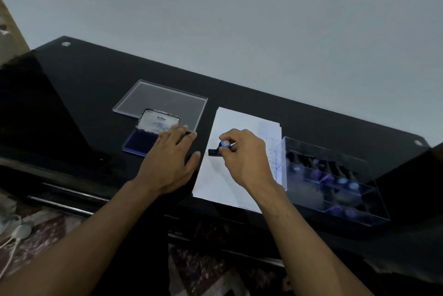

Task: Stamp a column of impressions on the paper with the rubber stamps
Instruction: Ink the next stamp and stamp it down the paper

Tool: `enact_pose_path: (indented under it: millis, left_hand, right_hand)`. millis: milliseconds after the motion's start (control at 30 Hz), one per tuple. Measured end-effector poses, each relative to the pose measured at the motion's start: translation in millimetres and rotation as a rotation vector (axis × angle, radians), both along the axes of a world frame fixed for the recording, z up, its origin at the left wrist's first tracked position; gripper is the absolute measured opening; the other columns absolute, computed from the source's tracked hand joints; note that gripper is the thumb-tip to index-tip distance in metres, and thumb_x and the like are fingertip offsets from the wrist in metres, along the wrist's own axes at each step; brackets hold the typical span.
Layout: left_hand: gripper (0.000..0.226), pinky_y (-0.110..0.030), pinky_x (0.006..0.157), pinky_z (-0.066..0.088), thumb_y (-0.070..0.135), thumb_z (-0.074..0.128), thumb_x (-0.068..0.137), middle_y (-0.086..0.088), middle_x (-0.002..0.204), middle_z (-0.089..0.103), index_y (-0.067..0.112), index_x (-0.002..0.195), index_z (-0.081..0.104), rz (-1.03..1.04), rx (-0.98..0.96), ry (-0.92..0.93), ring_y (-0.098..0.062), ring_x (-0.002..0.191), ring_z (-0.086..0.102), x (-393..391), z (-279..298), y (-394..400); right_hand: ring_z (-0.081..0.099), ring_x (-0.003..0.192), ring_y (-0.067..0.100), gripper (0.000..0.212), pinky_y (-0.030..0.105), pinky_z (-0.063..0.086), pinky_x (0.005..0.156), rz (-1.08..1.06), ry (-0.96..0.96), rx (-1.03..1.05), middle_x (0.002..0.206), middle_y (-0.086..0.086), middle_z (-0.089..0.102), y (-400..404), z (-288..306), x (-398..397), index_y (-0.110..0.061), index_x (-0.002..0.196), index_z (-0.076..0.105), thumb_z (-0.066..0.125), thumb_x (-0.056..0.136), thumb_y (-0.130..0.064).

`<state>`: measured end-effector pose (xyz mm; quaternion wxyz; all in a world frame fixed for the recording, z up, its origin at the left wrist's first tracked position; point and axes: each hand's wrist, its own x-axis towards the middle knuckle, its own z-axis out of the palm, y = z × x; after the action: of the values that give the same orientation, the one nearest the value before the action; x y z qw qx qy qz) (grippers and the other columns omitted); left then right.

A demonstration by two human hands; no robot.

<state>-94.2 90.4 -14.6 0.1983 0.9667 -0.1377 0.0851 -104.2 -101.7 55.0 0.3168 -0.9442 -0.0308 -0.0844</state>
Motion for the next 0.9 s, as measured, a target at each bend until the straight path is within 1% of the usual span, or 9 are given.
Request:
enact_pose_path:
  millis: [33, 167, 233, 333, 467, 533, 567, 733, 900]
  left_hand:
    - [0.070, -0.050, 0.124, 0.020, 0.057, 0.027, 0.096, -0.007, 0.161, 0.034, 0.019, 0.153, 0.039, -0.015, 0.004, 0.007, -0.026, 0.153, 0.019, 0.7, 0.4, -9.3]
    - [0.071, -0.047, 0.125, 0.014, 0.057, 0.025, 0.096, -0.007, 0.162, 0.033, 0.018, 0.154, 0.037, -0.070, 0.012, 0.014, -0.026, 0.154, 0.018, 3.8, 0.6, -40.8]
    - [0.072, -0.047, 0.126, 0.014, 0.058, 0.021, 0.096, -0.007, 0.161, 0.033, 0.018, 0.154, 0.037, -0.102, 0.017, 0.015, -0.026, 0.154, 0.018, 6.3, 0.2, -54.1]
    - [0.070, -0.044, 0.125, 0.009, 0.057, 0.023, 0.097, -0.006, 0.163, 0.030, 0.020, 0.155, 0.035, -0.131, 0.026, 0.033, -0.025, 0.155, 0.014, 10.9, -1.9, -70.9]
    - [0.074, -0.042, 0.125, 0.004, 0.059, 0.018, 0.095, -0.007, 0.164, 0.028, 0.020, 0.156, 0.033, -0.165, 0.043, 0.058, -0.025, 0.155, 0.012, 20.2, -4.0, -88.3]
    - [0.073, -0.042, 0.124, 0.004, 0.058, 0.019, 0.096, -0.006, 0.165, 0.026, 0.020, 0.156, 0.032, -0.173, 0.053, 0.078, -0.025, 0.155, 0.011, 28.5, -5.1, -96.1]
    - [0.072, -0.043, 0.124, 0.005, 0.058, 0.021, 0.096, -0.006, 0.165, 0.026, 0.020, 0.156, 0.032, -0.176, 0.061, 0.086, -0.026, 0.155, 0.011, 33.0, -6.3, -100.1]
    - [0.072, -0.048, 0.126, 0.012, 0.056, 0.021, 0.096, -0.009, 0.165, 0.026, 0.018, 0.155, 0.033, -0.187, 0.127, 0.106, -0.029, 0.155, 0.014, 55.8, -14.8, -112.0]
    - [0.072, -0.051, 0.126, 0.012, 0.056, 0.019, 0.096, -0.013, 0.165, 0.024, 0.016, 0.154, 0.035, -0.200, 0.171, 0.081, -0.032, 0.155, 0.013, 62.1, -20.5, -113.3]
  right_hand:
    - [0.065, 0.088, 0.014, 0.019, 0.021, 0.051, 0.089, -0.016, -0.011, -0.002, 0.107, -0.002, 0.067, -9.3, -0.2, -2.1, -0.021, 0.109, 0.072, 0.068, 0.091, -0.014]
    - [0.065, 0.087, 0.014, 0.018, 0.015, 0.047, 0.081, -0.091, -0.045, 0.002, 0.105, -0.001, 0.067, -43.2, 3.1, -6.5, -0.019, 0.109, 0.070, 0.067, 0.092, -0.015]
    - [0.065, 0.086, 0.014, 0.015, 0.019, 0.050, 0.081, -0.120, -0.067, -0.028, 0.103, -0.001, 0.067, -58.9, 6.2, -6.5, -0.017, 0.106, 0.071, 0.068, 0.091, -0.015]
    - [0.064, 0.083, 0.013, 0.012, 0.026, 0.055, 0.082, -0.156, -0.089, -0.077, 0.100, 0.000, 0.068, -80.2, 8.6, -3.1, -0.016, 0.102, 0.072, 0.068, 0.091, -0.016]
    - [0.062, 0.079, 0.010, 0.010, 0.016, 0.049, 0.073, -0.197, -0.070, -0.110, 0.097, -0.003, 0.065, -98.9, 6.7, 4.1, -0.018, 0.099, 0.072, 0.068, 0.090, -0.017]
    - [0.061, 0.077, 0.010, 0.007, 0.008, 0.041, 0.066, -0.200, -0.056, -0.133, 0.095, -0.004, 0.065, -103.9, 3.5, 7.8, -0.018, 0.097, 0.071, 0.068, 0.091, -0.017]
    - [0.061, 0.076, 0.010, 0.006, 0.007, 0.039, 0.064, -0.200, -0.046, -0.143, 0.095, -0.004, 0.064, -105.7, 1.5, 9.8, -0.018, 0.097, 0.071, 0.067, 0.091, -0.017]
    - [0.062, 0.077, 0.011, 0.007, 0.017, 0.049, 0.072, -0.182, -0.044, -0.157, 0.097, -0.002, 0.066, -111.3, -8.2, 21.2, -0.017, 0.097, 0.072, 0.067, 0.092, -0.017]
    - [0.060, 0.078, 0.010, 0.013, 0.014, 0.043, 0.071, -0.136, -0.030, -0.197, 0.099, -0.003, 0.066, -112.4, -12.1, 31.0, -0.018, 0.103, 0.073, 0.067, 0.092, -0.020]
